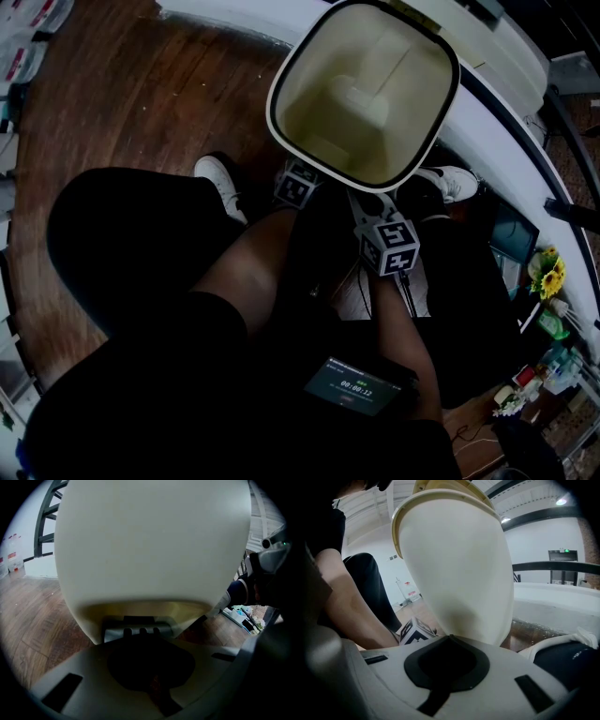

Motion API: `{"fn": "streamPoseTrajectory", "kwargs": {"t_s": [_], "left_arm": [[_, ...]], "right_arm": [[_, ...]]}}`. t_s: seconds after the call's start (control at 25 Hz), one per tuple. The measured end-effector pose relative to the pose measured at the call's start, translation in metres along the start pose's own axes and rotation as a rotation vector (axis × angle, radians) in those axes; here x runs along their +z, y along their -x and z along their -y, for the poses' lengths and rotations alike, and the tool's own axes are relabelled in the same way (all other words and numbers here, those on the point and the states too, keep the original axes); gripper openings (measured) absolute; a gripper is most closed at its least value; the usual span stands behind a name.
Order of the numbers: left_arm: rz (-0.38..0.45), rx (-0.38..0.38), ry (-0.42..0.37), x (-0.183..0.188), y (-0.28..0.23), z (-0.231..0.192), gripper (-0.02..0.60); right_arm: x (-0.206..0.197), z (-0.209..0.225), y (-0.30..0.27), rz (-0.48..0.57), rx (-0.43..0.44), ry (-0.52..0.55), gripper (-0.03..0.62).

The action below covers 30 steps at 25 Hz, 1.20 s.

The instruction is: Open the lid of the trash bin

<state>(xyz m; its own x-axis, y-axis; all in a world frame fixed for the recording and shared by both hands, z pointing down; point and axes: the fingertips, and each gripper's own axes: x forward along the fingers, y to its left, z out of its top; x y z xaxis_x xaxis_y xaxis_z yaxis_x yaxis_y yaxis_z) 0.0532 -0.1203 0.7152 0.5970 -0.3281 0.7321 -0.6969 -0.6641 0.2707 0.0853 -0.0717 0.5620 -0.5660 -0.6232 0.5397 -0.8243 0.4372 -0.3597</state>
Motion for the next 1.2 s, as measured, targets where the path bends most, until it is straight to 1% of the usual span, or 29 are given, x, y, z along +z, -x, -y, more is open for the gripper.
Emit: {"fn": "streamPoseTrajectory", "kwargs": {"t_s": [0.24,0.72,0.92,1.2], "left_arm": [[0.019,-0.002,-0.002,0.004,0.003,0.002,0.009],[0.06,0.003,0.001,0.009,0.012,0.004,0.02],[0.067,-0.006,-0.003,0.009,0.013,0.005,0.018],[0.068,-0.016,-0.001,0.002,0.029,0.006,0.013]], "right_arm": [[-0.002,-0.002,0.0,-0.01,0.004,0.008,0.015],[-0.004,-0.003,0.0,0.003,-0.007,-0.006,0.015],[-0.008,-0.009,0.002,0.007,-0.01,-0.003,0.015],[-0.002,-0.025,0.01,0.047,-0.014,0.004,0.015]]}}
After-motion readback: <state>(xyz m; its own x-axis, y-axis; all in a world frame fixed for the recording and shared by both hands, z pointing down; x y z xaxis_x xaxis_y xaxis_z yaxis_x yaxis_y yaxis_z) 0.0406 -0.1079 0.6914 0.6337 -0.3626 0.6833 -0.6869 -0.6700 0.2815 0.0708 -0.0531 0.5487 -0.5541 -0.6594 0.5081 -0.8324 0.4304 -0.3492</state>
